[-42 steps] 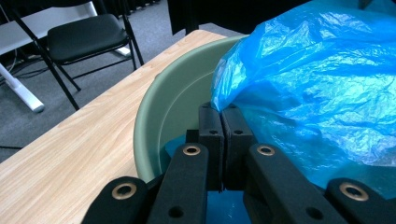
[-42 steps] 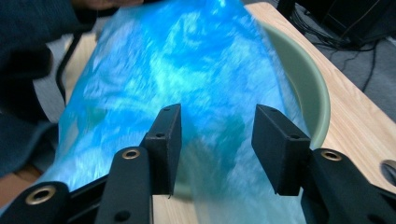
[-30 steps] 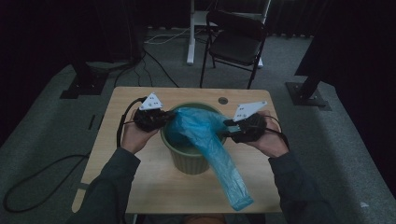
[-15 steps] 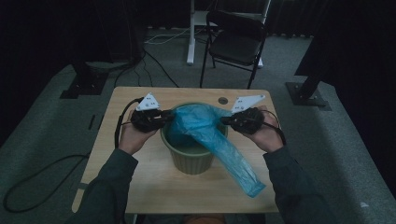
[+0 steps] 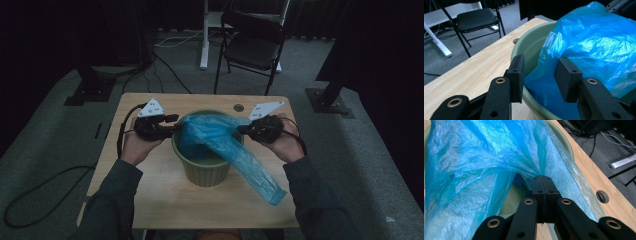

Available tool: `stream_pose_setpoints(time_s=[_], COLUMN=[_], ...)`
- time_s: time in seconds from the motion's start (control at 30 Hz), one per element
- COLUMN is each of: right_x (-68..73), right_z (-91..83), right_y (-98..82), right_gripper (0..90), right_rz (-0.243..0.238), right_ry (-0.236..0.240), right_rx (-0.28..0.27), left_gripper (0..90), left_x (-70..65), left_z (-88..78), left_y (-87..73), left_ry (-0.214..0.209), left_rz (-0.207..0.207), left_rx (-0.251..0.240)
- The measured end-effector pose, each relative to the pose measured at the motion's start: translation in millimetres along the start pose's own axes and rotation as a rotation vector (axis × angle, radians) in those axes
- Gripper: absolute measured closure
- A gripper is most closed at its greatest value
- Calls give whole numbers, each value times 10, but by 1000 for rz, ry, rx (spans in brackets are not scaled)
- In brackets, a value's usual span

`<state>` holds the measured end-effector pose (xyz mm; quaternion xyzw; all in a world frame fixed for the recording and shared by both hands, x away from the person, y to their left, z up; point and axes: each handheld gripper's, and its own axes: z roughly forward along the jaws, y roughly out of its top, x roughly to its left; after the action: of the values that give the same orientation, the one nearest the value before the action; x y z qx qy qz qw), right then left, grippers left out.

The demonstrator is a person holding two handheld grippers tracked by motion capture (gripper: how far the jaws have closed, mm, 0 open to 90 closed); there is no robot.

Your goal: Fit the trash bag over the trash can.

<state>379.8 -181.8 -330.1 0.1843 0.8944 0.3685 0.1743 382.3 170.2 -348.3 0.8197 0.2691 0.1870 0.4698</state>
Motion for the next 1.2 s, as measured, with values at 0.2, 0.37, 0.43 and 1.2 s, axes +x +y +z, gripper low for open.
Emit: stream_pose_setpoints(time_s=[0.2,0.37,0.43,1.2], right_x=[4,23,-3,18], right_z=[-14,47,45,52], right_y=[34,83,55,211], right_gripper=[900,900,900,900], right_rz=[12,-6,5,3], right_ry=[5,-19,-27,10], right_rx=[-16,15,22,-19], left_gripper=[579,515,502,433], left_x=[-85,-105,-79,-384], left_z=[100,94,29,114], left_y=[38,51,26,406], left_ry=[-38,-74,-77,-169], left_rz=[22,25,18,93], left_rx=[16,-1,-23,-41])
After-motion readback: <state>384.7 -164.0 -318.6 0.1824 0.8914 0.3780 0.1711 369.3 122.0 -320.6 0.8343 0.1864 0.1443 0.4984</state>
